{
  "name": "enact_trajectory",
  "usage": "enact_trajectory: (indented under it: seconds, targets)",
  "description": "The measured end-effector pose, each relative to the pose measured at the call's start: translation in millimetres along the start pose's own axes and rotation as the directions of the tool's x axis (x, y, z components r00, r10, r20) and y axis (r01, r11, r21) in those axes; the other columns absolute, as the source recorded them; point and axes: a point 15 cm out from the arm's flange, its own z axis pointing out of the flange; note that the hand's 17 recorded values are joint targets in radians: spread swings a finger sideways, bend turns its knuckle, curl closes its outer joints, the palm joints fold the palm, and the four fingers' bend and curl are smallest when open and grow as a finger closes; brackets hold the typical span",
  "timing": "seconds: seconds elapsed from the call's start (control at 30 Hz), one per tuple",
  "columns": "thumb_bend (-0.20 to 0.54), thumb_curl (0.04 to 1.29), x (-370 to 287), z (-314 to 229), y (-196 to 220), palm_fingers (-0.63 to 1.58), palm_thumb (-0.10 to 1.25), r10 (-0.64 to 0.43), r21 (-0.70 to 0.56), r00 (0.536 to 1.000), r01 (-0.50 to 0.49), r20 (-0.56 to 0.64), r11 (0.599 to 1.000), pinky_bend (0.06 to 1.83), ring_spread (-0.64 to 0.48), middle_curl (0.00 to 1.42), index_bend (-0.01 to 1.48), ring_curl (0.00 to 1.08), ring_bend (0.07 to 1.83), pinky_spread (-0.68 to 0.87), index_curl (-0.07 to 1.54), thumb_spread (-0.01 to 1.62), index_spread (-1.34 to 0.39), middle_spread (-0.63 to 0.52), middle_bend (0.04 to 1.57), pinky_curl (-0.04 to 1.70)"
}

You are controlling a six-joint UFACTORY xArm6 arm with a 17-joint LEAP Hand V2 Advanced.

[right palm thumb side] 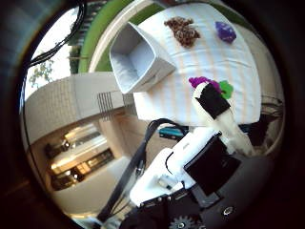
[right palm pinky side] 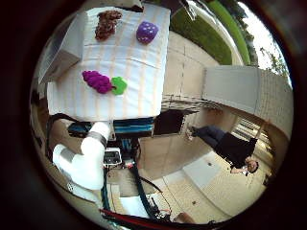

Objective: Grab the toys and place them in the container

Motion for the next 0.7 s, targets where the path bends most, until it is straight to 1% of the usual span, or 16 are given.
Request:
enact_trajectory:
  seconds: [0.17,0.37,0.5,0.6,0.7]
  targets:
    - [-0.023,0.39,9.3,7.7,-5.6,0.24,0.74,0.012,-0.025,1.000,-0.012,-0.005,1.000,0.40,0.29,0.28,0.20,0.32,0.30,0.43,0.36,1.24,-0.30,0.04,0.15,0.22]
    - [-0.018,0.39,20.7,23.8,-30.1,0.25,0.75,0.015,0.010,1.000,-0.015,-0.021,1.000,0.39,0.28,0.28,0.19,0.32,0.32,0.43,0.36,1.25,-0.29,0.04,0.16,0.22]
    - [-0.019,0.39,26.1,59.7,-39.6,0.26,0.75,0.025,-0.011,1.000,-0.026,-0.013,1.000,0.40,0.28,0.28,0.18,0.33,0.34,0.42,0.35,1.24,-0.26,0.04,0.16,0.22]
    - [-0.020,0.39,26.4,108.6,-53.4,0.26,0.75,0.013,-0.037,1.000,-0.013,-0.011,0.999,0.41,0.28,0.29,0.17,0.33,0.35,0.42,0.34,1.24,-0.23,0.04,0.17,0.22]
    - [-0.033,0.38,24.3,138.3,-59.6,0.26,0.72,0.009,-0.059,1.000,-0.009,-0.008,0.998,0.42,0.28,0.30,0.15,0.34,0.37,0.42,0.33,1.23,-0.19,0.03,0.18,0.22]
